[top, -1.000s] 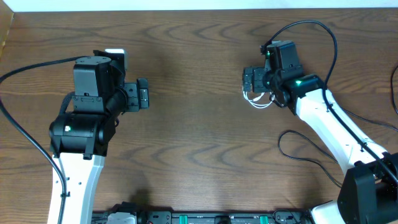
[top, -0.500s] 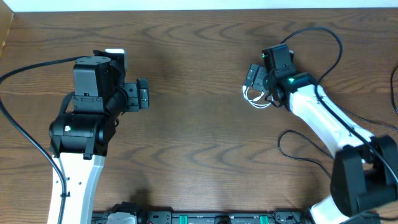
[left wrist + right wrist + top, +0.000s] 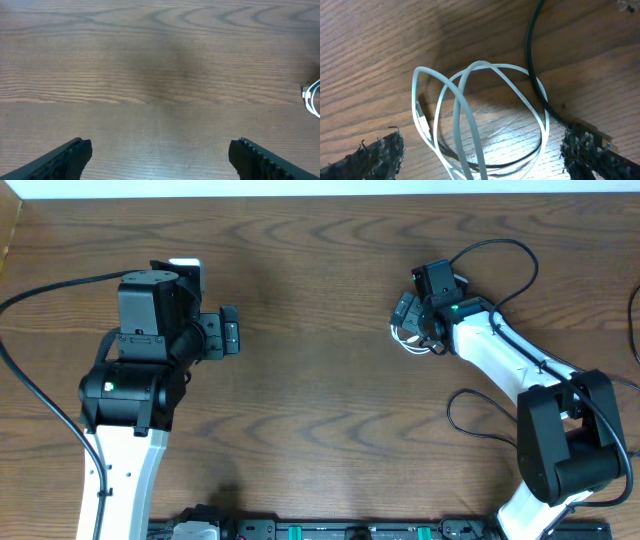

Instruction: Untangle cables

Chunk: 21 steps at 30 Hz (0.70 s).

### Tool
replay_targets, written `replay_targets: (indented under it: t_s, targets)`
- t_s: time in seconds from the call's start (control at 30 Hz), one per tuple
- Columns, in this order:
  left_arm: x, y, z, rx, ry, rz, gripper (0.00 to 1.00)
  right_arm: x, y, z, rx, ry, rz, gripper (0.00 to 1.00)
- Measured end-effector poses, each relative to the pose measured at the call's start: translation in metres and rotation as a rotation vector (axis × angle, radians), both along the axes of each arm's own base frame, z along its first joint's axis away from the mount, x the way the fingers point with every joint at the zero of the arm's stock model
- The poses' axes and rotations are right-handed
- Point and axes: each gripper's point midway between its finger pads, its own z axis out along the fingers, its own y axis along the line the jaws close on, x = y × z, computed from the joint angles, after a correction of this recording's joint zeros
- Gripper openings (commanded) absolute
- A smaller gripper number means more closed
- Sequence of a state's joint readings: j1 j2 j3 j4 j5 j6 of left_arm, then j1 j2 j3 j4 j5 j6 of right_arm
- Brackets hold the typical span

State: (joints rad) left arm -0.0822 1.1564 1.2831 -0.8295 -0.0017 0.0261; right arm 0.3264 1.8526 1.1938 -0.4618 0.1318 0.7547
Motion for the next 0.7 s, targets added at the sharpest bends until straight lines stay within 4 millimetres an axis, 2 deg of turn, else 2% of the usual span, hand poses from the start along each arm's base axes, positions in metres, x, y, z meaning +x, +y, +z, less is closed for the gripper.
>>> replay_targets:
  t_s: [0.7]
  targets:
    - [0.0, 0.0, 0.0, 0.0, 0.0, 0.0, 0.92, -0.007, -0.006, -0.0035, -0.028, 0.03, -0.012, 0.99]
